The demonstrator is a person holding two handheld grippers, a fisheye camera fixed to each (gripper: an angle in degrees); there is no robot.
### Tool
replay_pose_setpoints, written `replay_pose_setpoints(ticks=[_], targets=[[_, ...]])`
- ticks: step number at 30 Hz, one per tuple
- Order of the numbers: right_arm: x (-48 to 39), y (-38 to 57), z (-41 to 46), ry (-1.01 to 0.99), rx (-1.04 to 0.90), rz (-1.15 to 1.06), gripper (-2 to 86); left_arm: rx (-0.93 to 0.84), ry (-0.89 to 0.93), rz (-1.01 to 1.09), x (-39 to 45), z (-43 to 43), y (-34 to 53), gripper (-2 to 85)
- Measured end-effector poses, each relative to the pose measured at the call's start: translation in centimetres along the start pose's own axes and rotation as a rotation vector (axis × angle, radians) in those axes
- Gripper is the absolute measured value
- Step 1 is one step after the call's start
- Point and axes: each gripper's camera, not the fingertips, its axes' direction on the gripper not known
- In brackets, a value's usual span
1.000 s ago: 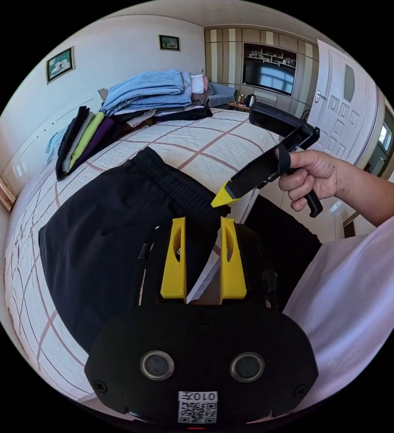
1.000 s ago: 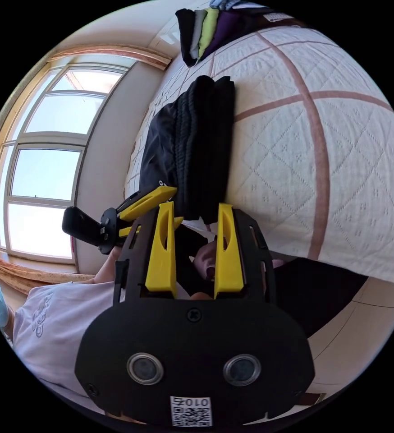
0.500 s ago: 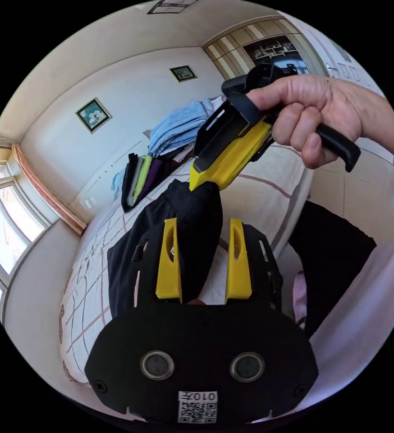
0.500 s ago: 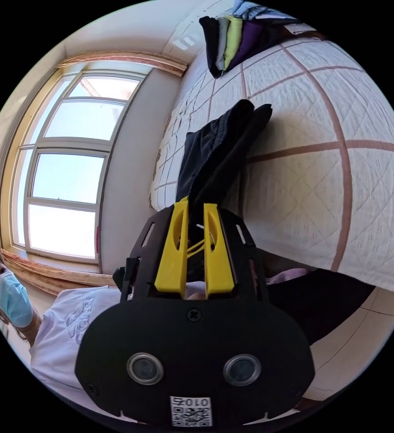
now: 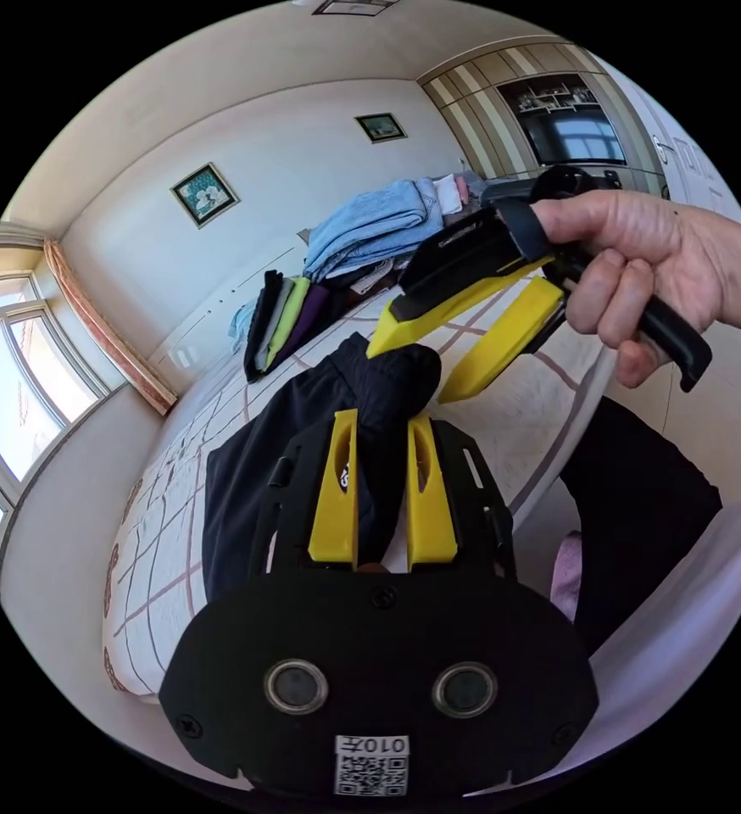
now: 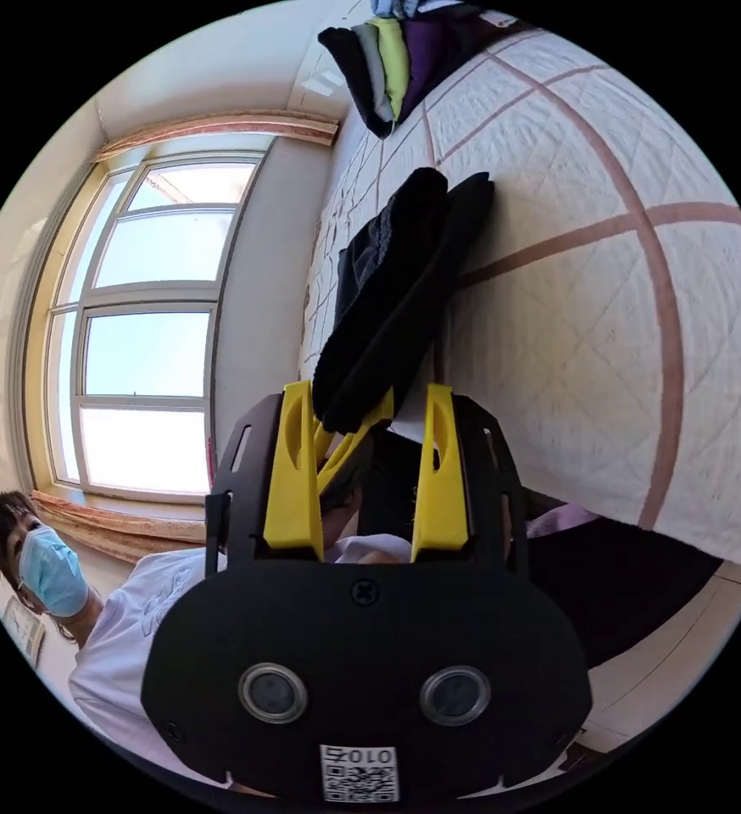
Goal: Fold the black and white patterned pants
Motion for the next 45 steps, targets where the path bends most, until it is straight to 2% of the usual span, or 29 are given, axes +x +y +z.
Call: replay_pose_setpoints(ticks=[3,10,13,15,18,21,25,27,28,34,41,42,45], targets=[[-1.0,-2.2,1.9,0.112,-0.045,-0.022,16.1,0.005,-0.004,0.004,-1.6,0.0,0.6,8.4],[0.4,-4.6,3.2,0.073,-0.039,0.045,12.3,-0.009,0.045,-0.023,-7.7,-2.1,4.0,9.9],[0.2,-5.3,3.0,-0.050,-0.011,0.041,10.6,-0.053,0.233,-0.296,-15.0,-3.4,9.1,10.7],[-1.0,-6.0,2.8,-0.125,0.016,-0.003,9.7,-0.102,0.559,-0.652,-22.2,-2.4,15.8,11.7],[-3.2,-7.6,2.9,-0.209,0.048,-0.066,9.2,-0.083,0.717,-1.025,-28.3,-1.2,24.9,13.4],[-5.3,-9.6,3.9,-0.251,0.047,-0.112,9.2,-0.040,0.853,-1.217,-31.9,1.3,30.0,15.9],[-7.5,-11.6,5.7,-0.246,0.034,-0.140,9.2,-0.001,1.025,-1.320,-34.6,5.8,32.4,19.4],[-8.0,-12.2,6.3,-0.246,0.035,-0.139,9.3,0.163,1.236,-1.451,-35.3,8.9,34.9,21.5],[-8.1,-12.6,6.6,-0.248,0.037,-0.135,9.3,0.208,1.259,-1.473,-35.6,9.2,35.4,21.7],[-8.0,-14.5,8.3,-0.278,0.052,-0.102,9.4,0.252,1.149,-1.640,-38.8,10.2,40.1,22.2],[-8.8,-16.6,10.7,-0.210,0.020,-0.109,8.9,0.144,1.095,-1.604,-43.0,11.1,40.0,16.7],[-9.0,-17.0,11.1,-0.132,-0.009,-0.126,8.5,0.092,1.103,-1.603,-43.2,11.5,40.0,14.9],[-8.5,-18.2,12.1,0.161,-0.104,-0.124,7.9,0.111,1.070,-1.642,-43.8,10.7,41.3,10.6]])
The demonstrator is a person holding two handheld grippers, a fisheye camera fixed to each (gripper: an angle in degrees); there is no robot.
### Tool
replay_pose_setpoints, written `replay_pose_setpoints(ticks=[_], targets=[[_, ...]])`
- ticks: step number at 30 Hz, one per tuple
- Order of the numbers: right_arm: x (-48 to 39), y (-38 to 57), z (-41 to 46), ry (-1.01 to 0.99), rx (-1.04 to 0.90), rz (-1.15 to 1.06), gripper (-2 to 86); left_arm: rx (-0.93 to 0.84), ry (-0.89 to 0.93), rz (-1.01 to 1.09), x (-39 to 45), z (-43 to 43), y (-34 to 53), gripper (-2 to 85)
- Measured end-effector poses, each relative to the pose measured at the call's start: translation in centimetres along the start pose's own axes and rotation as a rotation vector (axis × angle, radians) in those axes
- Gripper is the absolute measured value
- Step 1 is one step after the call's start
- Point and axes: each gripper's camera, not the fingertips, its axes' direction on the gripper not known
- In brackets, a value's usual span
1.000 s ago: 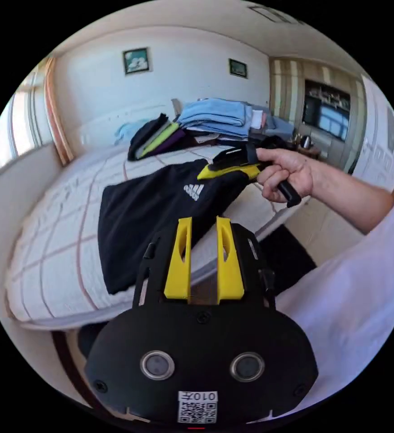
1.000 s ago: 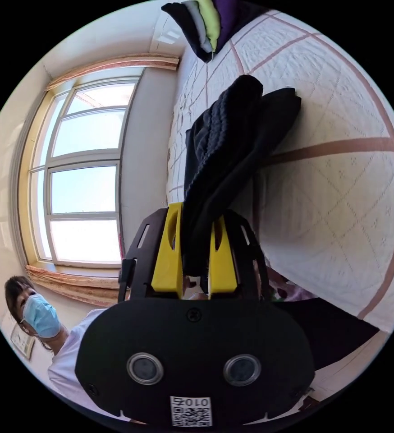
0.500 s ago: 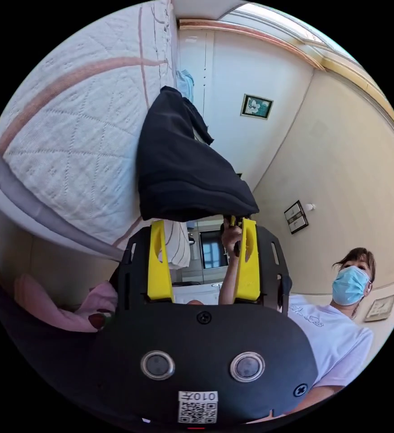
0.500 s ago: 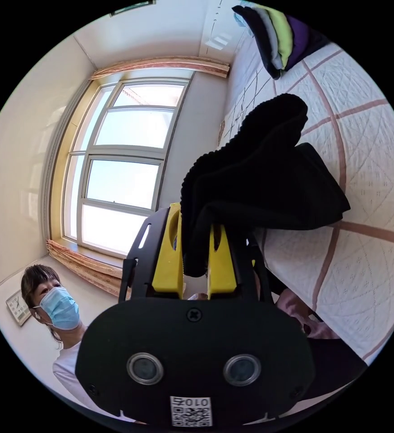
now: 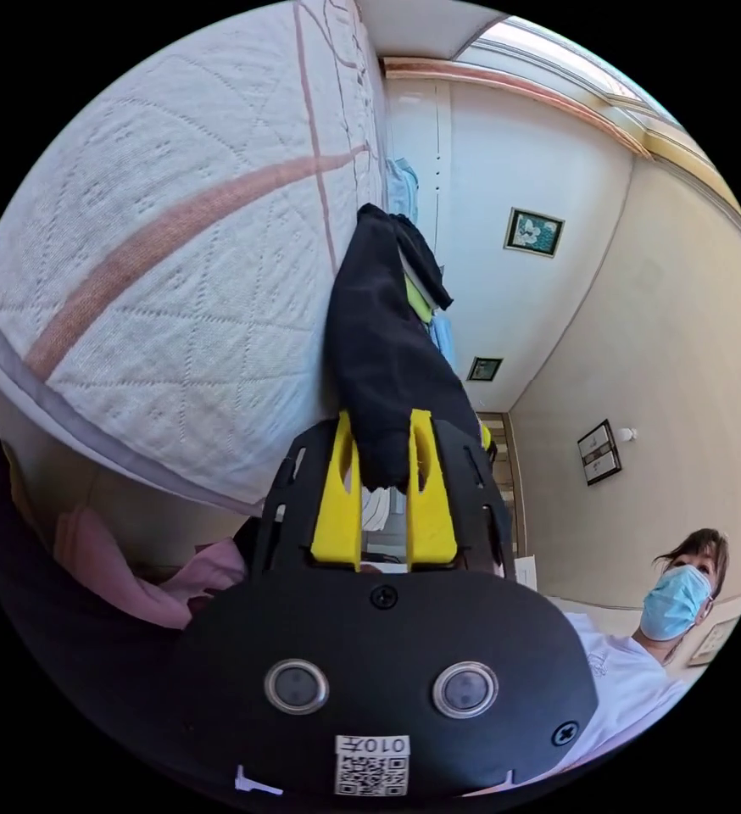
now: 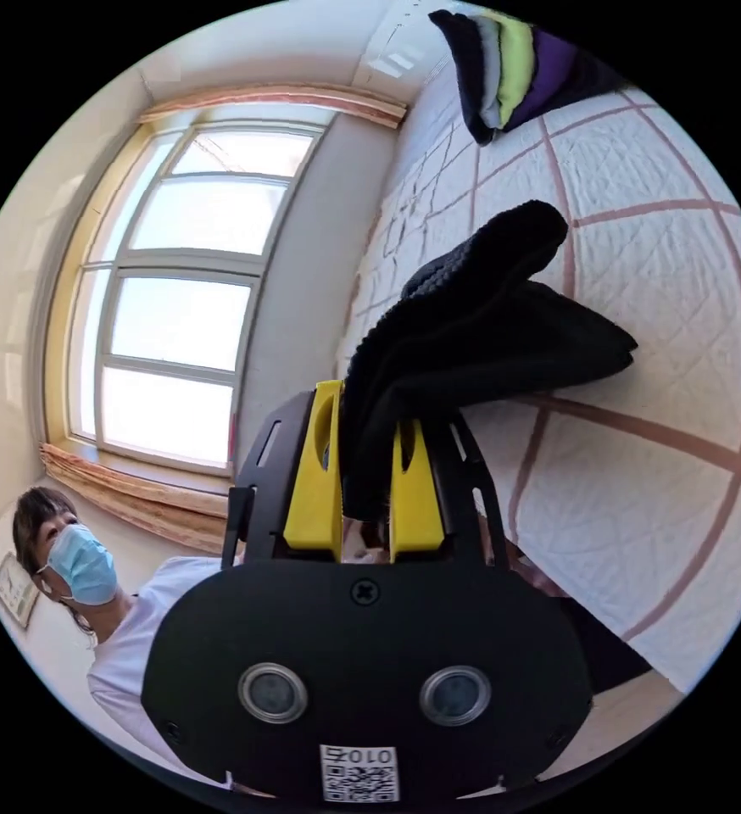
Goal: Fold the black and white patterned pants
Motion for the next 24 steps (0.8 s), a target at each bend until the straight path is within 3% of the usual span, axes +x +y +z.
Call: replay_pose_setpoints(ticks=[6,10,14,18,24], targets=[[-0.1,-3.3,2.6,-0.076,-0.053,0.023,7.4,0.008,-0.087,0.136,3.5,-1.6,0.7,8.5],[-9.0,-10.1,4.9,-0.068,-0.087,-0.195,7.2,0.079,-0.127,0.337,10.2,-5.6,0.4,8.2],[-18.5,-18.4,10.9,-0.094,-0.200,-0.418,7.2,0.272,-0.194,0.542,17.0,-14.8,0.5,8.2],[-27.8,-28.1,22.9,-0.161,-0.367,-0.582,7.5,0.503,-0.257,0.541,17.6,-24.8,1.3,8.3],[-39.7,-42.2,44.0,-0.302,-0.564,-0.636,7.5,0.775,-0.325,0.492,17.7,-40.2,-3.9,8.1]])
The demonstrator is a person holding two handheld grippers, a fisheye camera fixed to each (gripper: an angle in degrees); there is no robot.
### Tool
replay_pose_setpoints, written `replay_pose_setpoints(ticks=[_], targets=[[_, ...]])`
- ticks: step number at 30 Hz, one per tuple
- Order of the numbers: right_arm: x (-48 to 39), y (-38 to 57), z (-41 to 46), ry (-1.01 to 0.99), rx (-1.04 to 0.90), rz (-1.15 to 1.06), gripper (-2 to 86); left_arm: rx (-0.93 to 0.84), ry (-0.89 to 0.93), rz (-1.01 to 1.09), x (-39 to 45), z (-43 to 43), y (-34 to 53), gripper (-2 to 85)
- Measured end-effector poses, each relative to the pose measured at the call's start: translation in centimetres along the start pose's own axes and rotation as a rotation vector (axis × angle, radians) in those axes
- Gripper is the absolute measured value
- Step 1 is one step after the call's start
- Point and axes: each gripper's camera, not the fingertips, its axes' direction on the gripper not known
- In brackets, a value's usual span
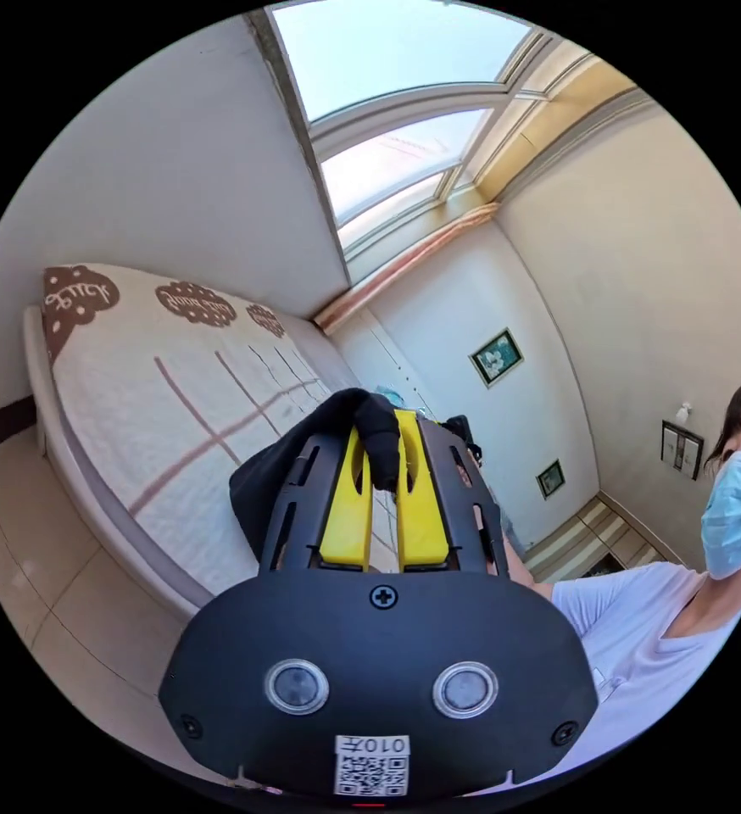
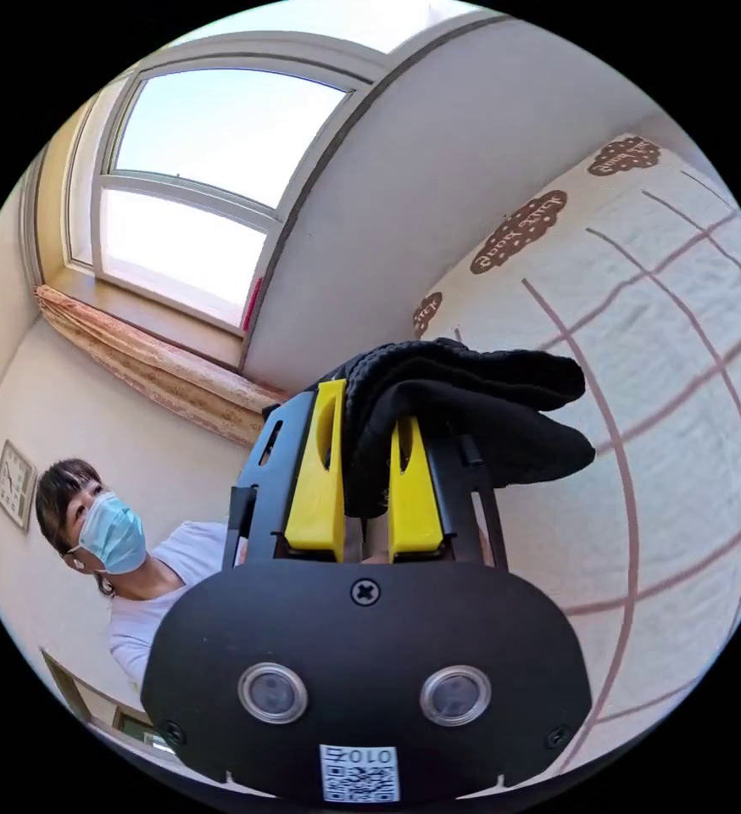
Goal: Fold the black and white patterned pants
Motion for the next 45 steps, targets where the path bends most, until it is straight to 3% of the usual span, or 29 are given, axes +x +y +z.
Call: replay_pose_setpoints(ticks=[3,7,11,13,15,17,22,29,32,34,37,40,45], targets=[[-0.7,-10.5,3.1,-0.078,-0.016,-0.170,7.4,0.128,-0.083,0.136,0.6,-3.1,-6.0,8.0],[2.2,-20.1,6.7,-0.140,-0.115,-0.290,7.6,0.192,-0.165,0.148,-1.4,-3.4,-7.9,7.7],[10.9,-25.0,11.9,-0.021,-0.284,-0.105,7.7,0.183,-0.283,-0.020,-7.9,0.9,-4.1,6.7],[17.6,-25.3,15.7,0.103,-0.439,0.119,7.7,0.114,-0.323,-0.144,-12.0,3.8,-1.2,6.2],[20.7,-24.6,17.8,0.174,-0.551,0.197,7.6,0.013,-0.294,-0.375,-17.4,6.4,3.4,5.8],[21.8,-24.2,17.9,0.121,-0.542,0.205,7.6,0.033,-0.220,-0.436,-18.8,6.7,5.7,5.7],[21.3,-23.4,17.2,0.062,-0.440,0.200,7.7,0.021,-0.240,-0.382,-17.6,7.0,5.5,6.2],[16.8,-20.9,15.3,0.289,-0.273,0.182,8.2,-0.095,-0.308,-0.317,-14.3,5.7,8.1,8.1],[11.0,-17.0,13.1,0.417,-0.140,0.024,7.7,-0.085,-0.398,-0.208,-10.7,2.6,10.2,6.9],[3.4,-10.4,13.0,0.599,-0.052,-0.219,7.9,-0.110,-0.508,-0.058,-7.4,1.3,10.7,6.1],[-5.2,1.6,14.1,0.854,0.080,-0.380,9.4,-0.213,-0.728,0.276,-1.0,1.0,12.0,5.0],[-11.4,14.2,14.6,0.996,0.208,-0.307,8.5,-0.306,-0.828,0.526,4.0,1.6,14.6,3.5],[-19.3,30.6,12.5,1.098,0.337,-0.066,7.0,-0.418,-0.641,0.632,9.5,3.2,19.1,0.6]])
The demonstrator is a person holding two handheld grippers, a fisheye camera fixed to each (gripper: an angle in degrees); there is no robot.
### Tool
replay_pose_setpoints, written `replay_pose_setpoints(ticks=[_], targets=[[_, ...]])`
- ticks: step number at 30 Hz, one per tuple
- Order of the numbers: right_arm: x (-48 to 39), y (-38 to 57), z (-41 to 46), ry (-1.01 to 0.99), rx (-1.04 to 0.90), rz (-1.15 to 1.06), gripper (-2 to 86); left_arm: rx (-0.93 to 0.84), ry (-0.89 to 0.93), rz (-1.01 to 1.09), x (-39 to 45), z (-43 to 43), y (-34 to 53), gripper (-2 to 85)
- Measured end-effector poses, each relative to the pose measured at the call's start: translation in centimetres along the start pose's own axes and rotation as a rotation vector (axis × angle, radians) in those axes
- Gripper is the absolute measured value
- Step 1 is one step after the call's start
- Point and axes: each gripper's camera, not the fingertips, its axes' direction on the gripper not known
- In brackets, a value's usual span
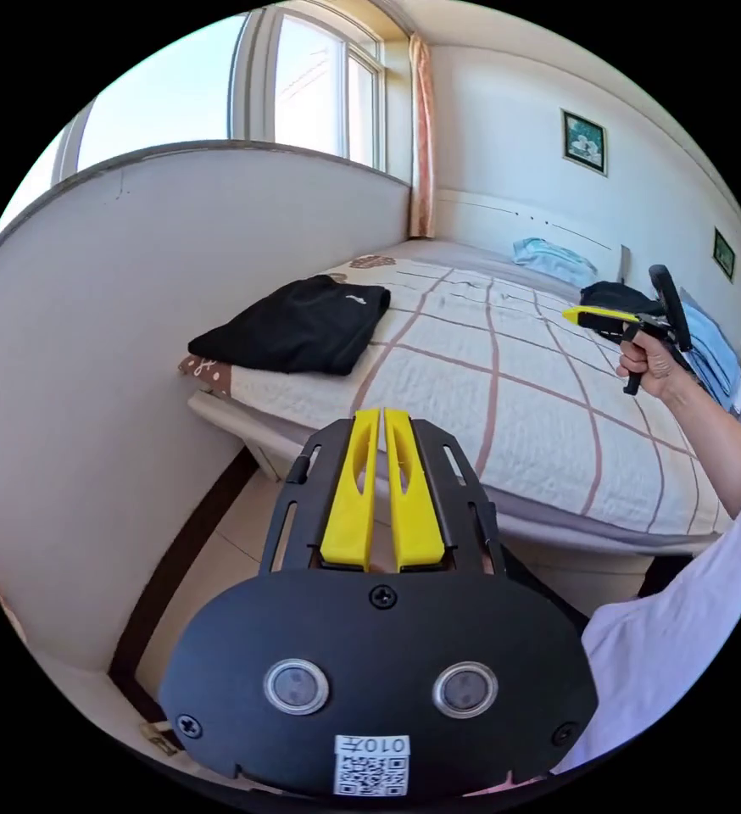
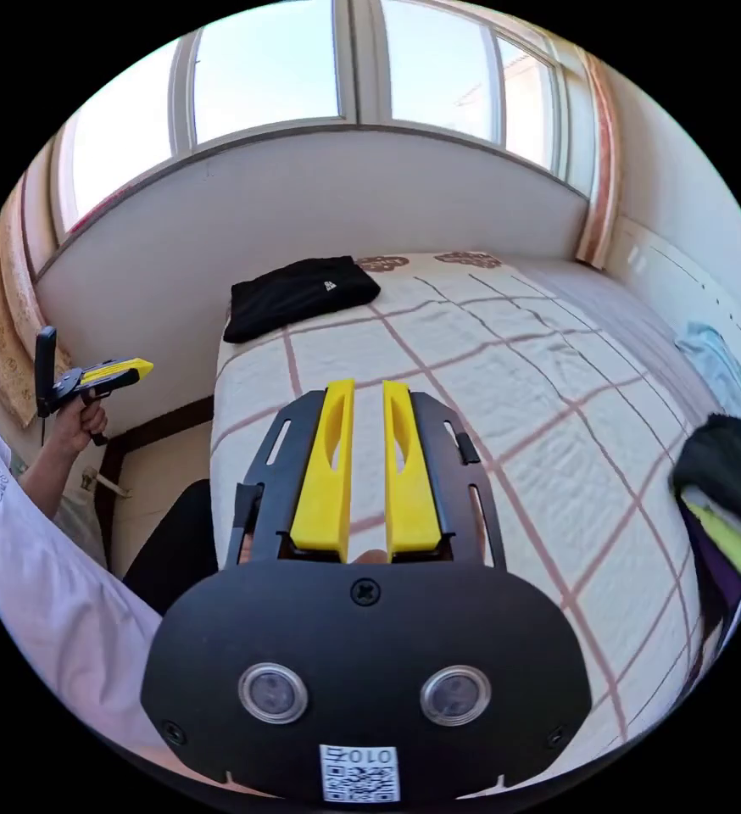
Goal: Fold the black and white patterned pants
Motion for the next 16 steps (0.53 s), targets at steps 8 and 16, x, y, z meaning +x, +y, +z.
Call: replay_pose_setpoints(ticks=[8,16], targets=[[2.4,12.7,-22.0,0.449,0.233,0.249,7.8,0.169,0.329,0.216,14.3,-2.8,-5.8,-0.1],[7.8,23.6,-32.7,0.998,0.085,0.388,11.7,0.027,0.613,0.271,30.5,-1.1,-8.9,-0.2]])
